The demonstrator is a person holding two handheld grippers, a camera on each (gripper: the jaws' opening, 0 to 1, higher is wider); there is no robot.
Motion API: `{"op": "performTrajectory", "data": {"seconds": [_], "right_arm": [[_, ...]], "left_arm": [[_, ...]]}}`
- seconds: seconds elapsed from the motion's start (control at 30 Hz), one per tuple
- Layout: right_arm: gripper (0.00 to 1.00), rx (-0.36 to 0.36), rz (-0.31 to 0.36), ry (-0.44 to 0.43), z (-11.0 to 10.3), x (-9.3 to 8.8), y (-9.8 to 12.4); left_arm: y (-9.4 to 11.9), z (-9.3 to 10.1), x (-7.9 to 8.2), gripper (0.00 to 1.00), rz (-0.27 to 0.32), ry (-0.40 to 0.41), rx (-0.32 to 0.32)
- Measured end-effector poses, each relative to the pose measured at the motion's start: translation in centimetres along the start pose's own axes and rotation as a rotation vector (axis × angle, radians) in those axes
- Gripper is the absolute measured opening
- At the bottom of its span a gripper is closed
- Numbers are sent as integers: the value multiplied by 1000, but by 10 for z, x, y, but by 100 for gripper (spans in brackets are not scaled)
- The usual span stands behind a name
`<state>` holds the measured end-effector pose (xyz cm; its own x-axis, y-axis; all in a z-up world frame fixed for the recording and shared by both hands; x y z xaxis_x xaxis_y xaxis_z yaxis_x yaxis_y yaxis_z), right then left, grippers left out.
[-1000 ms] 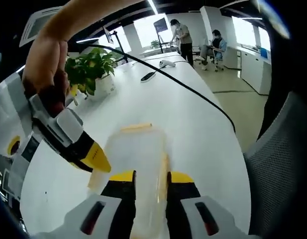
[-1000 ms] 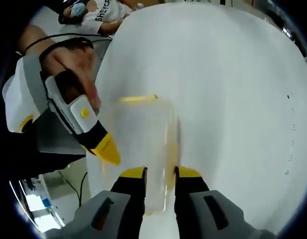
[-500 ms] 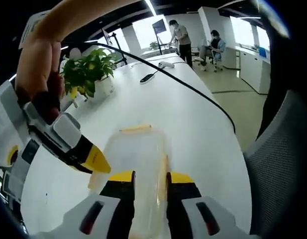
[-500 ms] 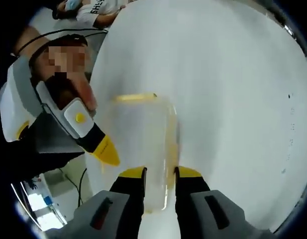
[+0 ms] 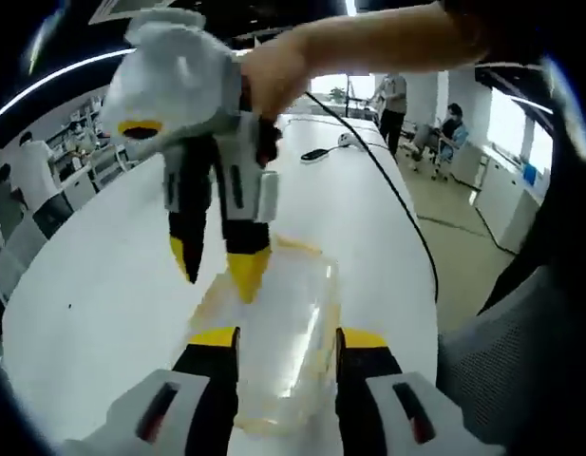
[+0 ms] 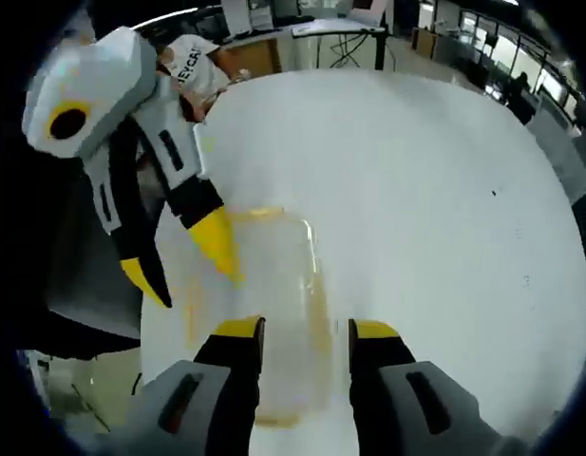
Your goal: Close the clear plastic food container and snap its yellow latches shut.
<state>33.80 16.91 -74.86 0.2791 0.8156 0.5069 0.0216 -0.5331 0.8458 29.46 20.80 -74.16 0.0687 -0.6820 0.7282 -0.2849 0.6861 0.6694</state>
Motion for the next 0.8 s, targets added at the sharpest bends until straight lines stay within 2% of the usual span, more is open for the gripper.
{"op": "performTrajectory", "data": {"seconds": [0.03, 0.07, 0.1, 0.17, 0.23, 0.27, 0.33, 0.57, 0.73, 0.8], "right_arm": [[35, -5, 6, -4, -1, -2, 3], [39, -19, 21, -5, -2, -6, 9], [46, -24, 20, 0, -5, -10, 12], [54, -42, 6, 32, -9, -20, 16], [58, -63, -47, 78, -11, -32, 16], [58, -64, -66, 91, -13, -36, 14], [60, -65, -68, 81, -15, -37, 12], [63, -70, -32, 48, -17, -33, 12], [70, -79, -60, 88, -24, -38, 7], [71, -83, -80, 116, -25, -41, 5]], "left_arm": [[1, -7, -5, 39, -43, -63, 5], [1, -11, -8, 43, -72, -89, 2], [0, -12, -13, 49, -112, -117, -15], [-1, -14, -23, 60, -183, -173, -44], [0, -15, -25, 55, -202, -254, -47], [-1, -11, -24, 54, -187, -242, -51], [-2, -9, -24, 54, -194, -242, -55], [-8, -3, -20, 56, -207, -253, -72], [-9, -8, -24, 60, -225, -250, -89], [-11, -10, -28, 63, -254, -233, -97]]}}
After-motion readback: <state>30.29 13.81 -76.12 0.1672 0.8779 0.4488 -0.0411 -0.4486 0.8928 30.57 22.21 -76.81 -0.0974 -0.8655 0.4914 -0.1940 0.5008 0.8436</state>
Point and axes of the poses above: the point that each gripper's makers call its tool centre point, and the gripper's own axes: y roughly backward along the fingers, z roughly to its right, x roughly out of its top, the point moved 1 cm from there along y, roughly backward along the fingers, and after that the axes turned 8 degrees about -y, right-handed, at the moved point
